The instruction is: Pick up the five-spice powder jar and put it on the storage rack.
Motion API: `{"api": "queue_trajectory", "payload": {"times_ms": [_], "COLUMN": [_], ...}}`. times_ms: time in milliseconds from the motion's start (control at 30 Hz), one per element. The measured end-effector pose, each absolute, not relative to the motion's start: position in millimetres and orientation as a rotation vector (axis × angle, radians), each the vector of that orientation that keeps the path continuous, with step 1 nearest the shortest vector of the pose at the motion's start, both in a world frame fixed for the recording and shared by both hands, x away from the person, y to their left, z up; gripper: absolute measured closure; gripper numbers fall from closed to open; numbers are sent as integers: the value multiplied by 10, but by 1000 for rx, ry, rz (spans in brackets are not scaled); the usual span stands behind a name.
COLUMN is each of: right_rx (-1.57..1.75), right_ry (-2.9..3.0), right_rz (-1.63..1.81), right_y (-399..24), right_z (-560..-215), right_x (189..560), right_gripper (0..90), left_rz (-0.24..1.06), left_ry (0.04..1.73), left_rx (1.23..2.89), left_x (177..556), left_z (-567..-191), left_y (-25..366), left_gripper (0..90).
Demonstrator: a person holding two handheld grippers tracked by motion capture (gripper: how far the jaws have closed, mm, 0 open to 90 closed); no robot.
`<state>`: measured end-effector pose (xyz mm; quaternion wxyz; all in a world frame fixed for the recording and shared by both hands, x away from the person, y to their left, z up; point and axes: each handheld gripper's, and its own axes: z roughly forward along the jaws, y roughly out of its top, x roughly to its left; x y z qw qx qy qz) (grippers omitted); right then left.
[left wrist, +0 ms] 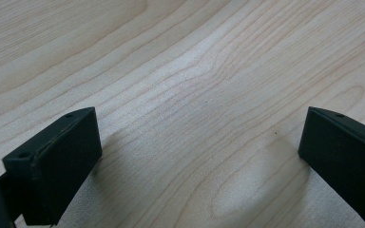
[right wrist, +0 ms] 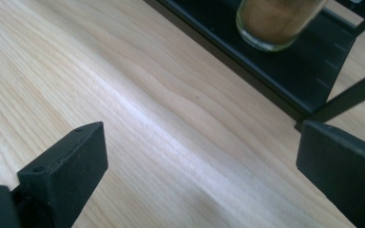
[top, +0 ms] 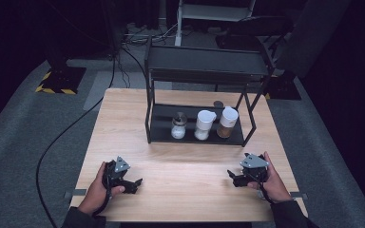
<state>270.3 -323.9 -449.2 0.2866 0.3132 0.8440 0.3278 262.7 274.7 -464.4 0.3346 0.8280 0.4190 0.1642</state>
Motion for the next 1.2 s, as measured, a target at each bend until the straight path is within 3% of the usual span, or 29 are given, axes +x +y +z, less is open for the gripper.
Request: {"api": "queue_trajectory", "payload": {"times_ms": [1200], "right_rx": [1070], "right_ry": [2255], "right_rz": [929], "right_y": [-3710], "right_z": [-4684], "right_x": [2469], "right_gripper": [10], "left_rz": [429], "left_ry": [1095], "left_rx": [2159], "left_x": [2628], "left_z": [-4646], "left_y": [2742], "left_gripper": [3]}}
